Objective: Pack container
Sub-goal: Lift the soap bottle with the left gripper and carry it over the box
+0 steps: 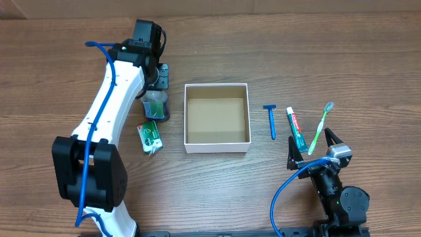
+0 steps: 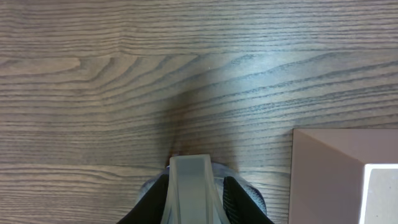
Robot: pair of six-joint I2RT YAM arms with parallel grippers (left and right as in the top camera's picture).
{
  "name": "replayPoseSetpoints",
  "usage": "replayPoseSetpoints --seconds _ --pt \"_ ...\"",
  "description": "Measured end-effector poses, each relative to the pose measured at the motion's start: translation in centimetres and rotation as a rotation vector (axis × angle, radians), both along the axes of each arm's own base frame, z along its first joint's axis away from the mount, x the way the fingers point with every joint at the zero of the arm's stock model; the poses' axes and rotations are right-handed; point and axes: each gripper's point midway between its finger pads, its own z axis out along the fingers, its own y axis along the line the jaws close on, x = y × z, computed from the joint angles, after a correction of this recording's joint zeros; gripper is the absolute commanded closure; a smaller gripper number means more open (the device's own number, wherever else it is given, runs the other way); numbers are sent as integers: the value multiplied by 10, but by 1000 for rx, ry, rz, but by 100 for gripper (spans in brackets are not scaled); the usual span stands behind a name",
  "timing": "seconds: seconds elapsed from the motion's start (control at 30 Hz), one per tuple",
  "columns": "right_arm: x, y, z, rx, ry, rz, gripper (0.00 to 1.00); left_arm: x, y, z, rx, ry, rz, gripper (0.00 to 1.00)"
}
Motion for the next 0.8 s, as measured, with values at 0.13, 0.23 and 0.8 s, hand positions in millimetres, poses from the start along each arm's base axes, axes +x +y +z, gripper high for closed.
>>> replayPoseSetpoints --seconds 0.13,0.23,0.8 --pt "0 0 0 0 0 0 0 6 -1 17 -11 -35 11 73" --pt "0 0 0 0 0 -1 0 6 -1 40 -25 -91 20 73" --pt "0 0 0 0 0 0 0 -64 -84 181 -270 -371 -42 71"
